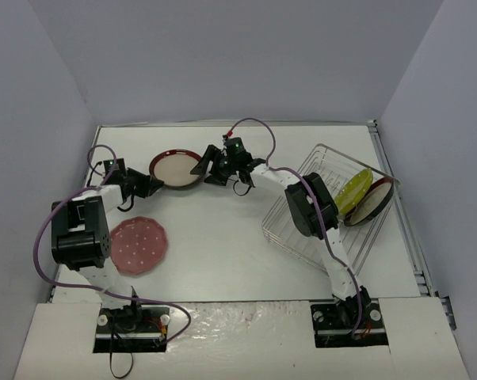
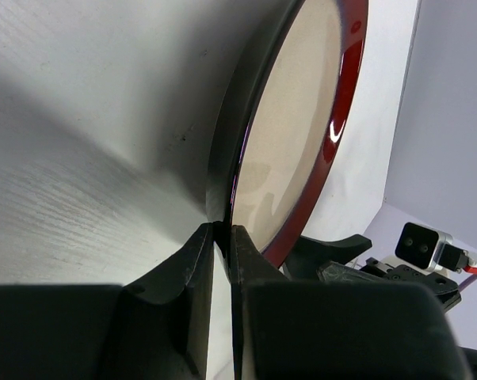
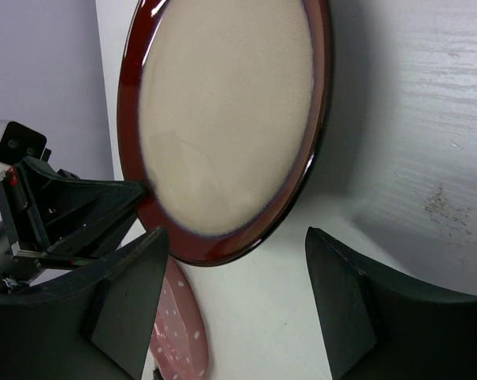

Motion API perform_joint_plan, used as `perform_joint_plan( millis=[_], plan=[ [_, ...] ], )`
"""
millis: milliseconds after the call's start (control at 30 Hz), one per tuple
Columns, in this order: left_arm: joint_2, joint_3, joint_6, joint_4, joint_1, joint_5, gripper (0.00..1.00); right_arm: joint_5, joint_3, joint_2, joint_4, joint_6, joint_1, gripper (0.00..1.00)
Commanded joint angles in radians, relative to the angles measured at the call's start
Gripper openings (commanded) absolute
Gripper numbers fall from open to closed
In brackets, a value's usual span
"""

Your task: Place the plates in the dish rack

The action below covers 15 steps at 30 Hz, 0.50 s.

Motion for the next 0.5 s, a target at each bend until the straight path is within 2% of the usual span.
perform_joint_plan(
  millis=[0,467],
  plan=[
    [-0.115,0.043,-0.05,0.187,-0.014,0.08,0.0,-0.038,0.03,0.015,0.122,0.075,0.013,0.66],
    [-0.121,0.035,-0.065,0.198,-0.034,0.076,0.0,-0.07,-0.054,0.059,0.402,0.3,0.018,0.66]
  ],
)
